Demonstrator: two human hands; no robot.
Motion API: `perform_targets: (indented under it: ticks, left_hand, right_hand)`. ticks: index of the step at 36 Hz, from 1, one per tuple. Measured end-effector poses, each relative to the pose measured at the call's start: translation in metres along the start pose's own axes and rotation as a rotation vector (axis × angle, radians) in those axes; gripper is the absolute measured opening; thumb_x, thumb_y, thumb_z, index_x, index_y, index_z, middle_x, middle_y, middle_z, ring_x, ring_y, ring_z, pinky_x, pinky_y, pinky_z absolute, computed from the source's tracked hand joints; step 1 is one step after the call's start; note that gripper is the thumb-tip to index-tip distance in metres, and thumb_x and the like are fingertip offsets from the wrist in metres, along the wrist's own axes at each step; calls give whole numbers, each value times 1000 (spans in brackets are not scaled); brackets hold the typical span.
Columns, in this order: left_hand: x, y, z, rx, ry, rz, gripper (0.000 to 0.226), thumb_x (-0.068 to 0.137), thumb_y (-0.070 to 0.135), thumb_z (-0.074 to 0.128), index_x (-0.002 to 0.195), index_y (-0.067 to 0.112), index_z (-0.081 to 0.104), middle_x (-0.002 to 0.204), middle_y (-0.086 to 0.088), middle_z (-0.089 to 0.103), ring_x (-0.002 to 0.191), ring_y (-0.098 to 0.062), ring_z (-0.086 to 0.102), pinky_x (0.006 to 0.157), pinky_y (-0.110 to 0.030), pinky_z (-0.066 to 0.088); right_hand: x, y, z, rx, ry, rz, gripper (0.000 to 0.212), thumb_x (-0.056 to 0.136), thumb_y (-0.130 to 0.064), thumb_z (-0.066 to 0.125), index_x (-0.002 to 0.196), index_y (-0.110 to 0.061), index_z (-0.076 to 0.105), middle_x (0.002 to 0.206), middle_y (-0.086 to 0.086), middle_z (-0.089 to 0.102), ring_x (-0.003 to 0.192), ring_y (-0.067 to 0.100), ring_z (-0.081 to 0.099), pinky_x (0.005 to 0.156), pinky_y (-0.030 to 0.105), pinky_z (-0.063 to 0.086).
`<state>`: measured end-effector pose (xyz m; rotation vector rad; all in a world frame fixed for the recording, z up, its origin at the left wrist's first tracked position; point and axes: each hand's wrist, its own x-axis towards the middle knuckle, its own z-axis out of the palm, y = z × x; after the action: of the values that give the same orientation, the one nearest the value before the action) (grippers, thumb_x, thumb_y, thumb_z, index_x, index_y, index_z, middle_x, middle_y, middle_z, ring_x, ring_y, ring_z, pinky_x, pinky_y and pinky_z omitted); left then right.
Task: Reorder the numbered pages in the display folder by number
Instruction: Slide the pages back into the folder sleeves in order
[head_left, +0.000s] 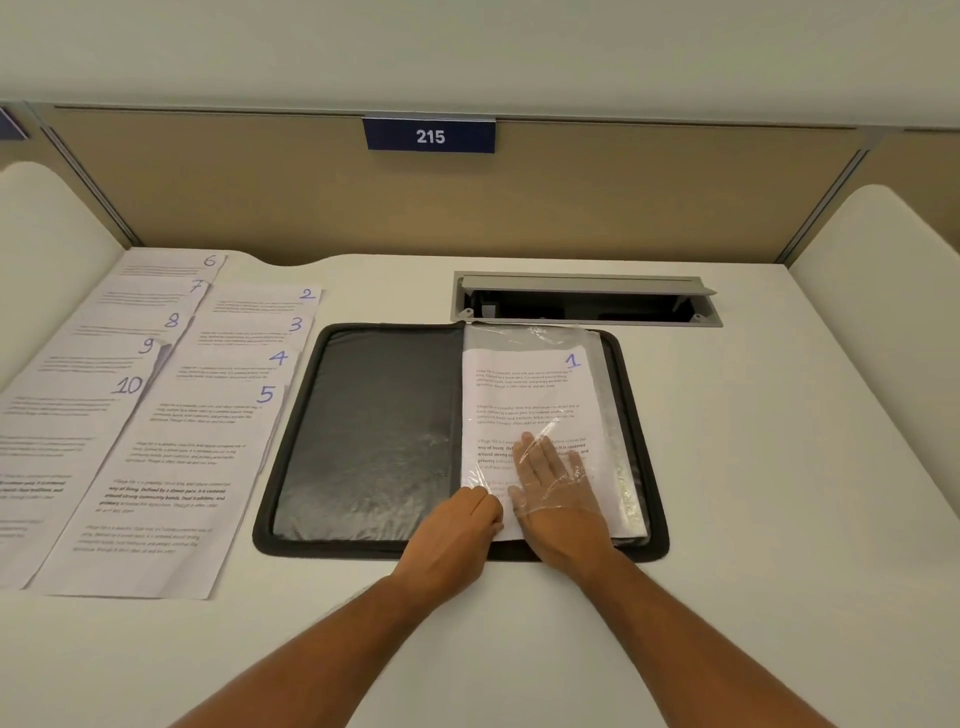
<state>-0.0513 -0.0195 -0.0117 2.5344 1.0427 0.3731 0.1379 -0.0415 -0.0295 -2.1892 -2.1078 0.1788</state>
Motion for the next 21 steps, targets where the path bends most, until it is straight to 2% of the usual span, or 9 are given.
perform_targets:
  ticks: [2, 4, 6, 8, 11, 16, 19, 21]
  left_hand:
    - [1, 0, 0, 11, 1, 4, 6, 104, 27, 52, 107, 23, 55, 106, 4, 57, 86, -11, 51, 77, -22, 48]
    - [2, 1, 1, 28, 11, 17, 5, 103, 26, 52, 107, 24, 55, 103, 4, 57, 83, -12, 51, 72, -24, 49]
    - [5, 3, 1, 41, 34, 33, 8, 100, 25, 58, 107, 24, 56, 101, 5, 59, 81, -12, 54, 68, -26, 52]
    - [9, 7, 3, 50, 56, 55, 12, 96, 22, 64, 106, 23, 58, 97, 5, 60, 79, -12, 55, 63, -25, 50]
    - [17, 14, 5, 68, 67, 80, 6, 97, 20, 61, 102, 22, 57, 94, 5, 58, 78, -15, 53, 61, -27, 47]
    - [25, 27, 4, 43, 77, 95, 13, 92, 11, 65, 93, 20, 54, 88, 3, 55, 74, -15, 49, 59, -28, 46]
    - [27, 29, 4, 24, 76, 89, 17, 90, 7, 64, 91, 21, 54, 85, 4, 53, 72, -13, 46, 60, -22, 35]
    - [26, 27, 5, 21, 61, 88, 16, 90, 7, 62, 93, 21, 54, 87, 5, 53, 73, -13, 44, 61, -22, 34]
  right_hand:
    - [-1, 2, -1, -8, 19, 41, 63, 107, -45, 17, 154, -12, 44, 157, 8, 46, 144, 32, 45, 119, 59, 31]
    - [-5, 9, -1, -6, 44, 76, 67, 109, -46, 8, 154, -11, 42, 158, 10, 45, 147, 32, 41, 118, 62, 20]
    - [-13, 15, -2, -19, 65, 79, 70, 109, -46, 6, 153, -8, 43, 158, 13, 44, 148, 34, 39, 118, 63, 16]
    - [-20, 18, -4, -18, 88, 59, 70, 109, -48, 8, 150, -6, 47, 156, 14, 46, 146, 34, 41, 119, 62, 13]
    - [-24, 18, -3, 12, 138, 67, 70, 109, -51, 12, 147, -8, 53, 155, 12, 48, 146, 31, 43, 121, 58, 10]
    - [-34, 18, 5, -23, 294, -98, 51, 112, -34, 25, 131, -4, 61, 144, 18, 58, 139, 36, 50, 114, 66, 30]
    - [-43, 14, 7, 76, 332, -149, 44, 109, -28, 34, 132, -6, 64, 138, 13, 63, 135, 31, 55, 116, 57, 37]
    - [-51, 12, 10, 146, 318, -156, 38, 106, -26, 43, 133, -8, 64, 129, 10, 68, 121, 27, 63, 109, 49, 48]
